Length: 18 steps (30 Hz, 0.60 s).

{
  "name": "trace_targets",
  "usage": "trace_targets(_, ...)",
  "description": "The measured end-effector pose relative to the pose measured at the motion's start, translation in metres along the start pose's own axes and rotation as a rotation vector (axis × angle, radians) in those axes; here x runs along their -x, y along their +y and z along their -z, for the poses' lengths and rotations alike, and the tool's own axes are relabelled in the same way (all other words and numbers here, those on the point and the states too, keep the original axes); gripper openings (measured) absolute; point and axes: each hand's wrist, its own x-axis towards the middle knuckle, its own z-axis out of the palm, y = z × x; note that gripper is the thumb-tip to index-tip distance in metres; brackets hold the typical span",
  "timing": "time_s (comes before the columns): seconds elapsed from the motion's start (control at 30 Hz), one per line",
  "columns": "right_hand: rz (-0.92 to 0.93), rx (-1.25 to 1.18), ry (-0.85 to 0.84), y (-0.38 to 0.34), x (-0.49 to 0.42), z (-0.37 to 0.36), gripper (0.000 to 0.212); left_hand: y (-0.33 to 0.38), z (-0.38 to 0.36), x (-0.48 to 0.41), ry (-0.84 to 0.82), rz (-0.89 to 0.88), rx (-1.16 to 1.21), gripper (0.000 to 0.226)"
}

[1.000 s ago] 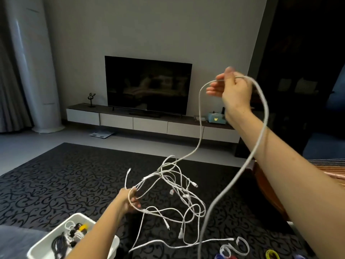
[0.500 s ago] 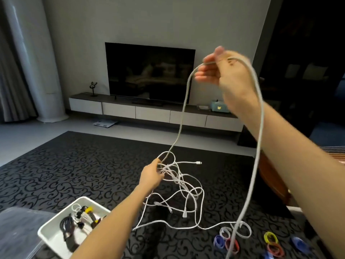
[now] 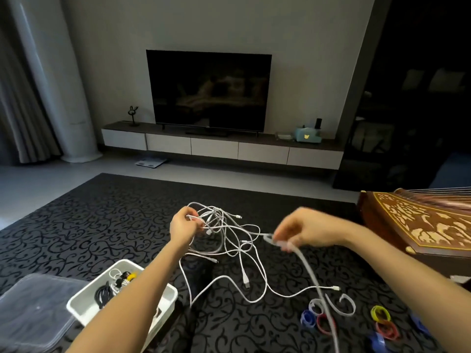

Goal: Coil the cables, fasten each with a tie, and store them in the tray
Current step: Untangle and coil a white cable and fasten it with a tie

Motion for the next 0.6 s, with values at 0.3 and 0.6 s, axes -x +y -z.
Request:
trace_targets(0.3, -0.17, -0.099, 0.487, -0.018, -0.08, -0.071, 0.03, 0.024, -0.018, 0.022, -0.055, -0.211, -0.104, 0.019)
trace_targets(0.6, -0.132, -0.433, 0.96, -0.043, -0.091, -0.041, 0.035, 0.009, -0.004, 0.014, -0.021, -0.262, -0.399, 0.029)
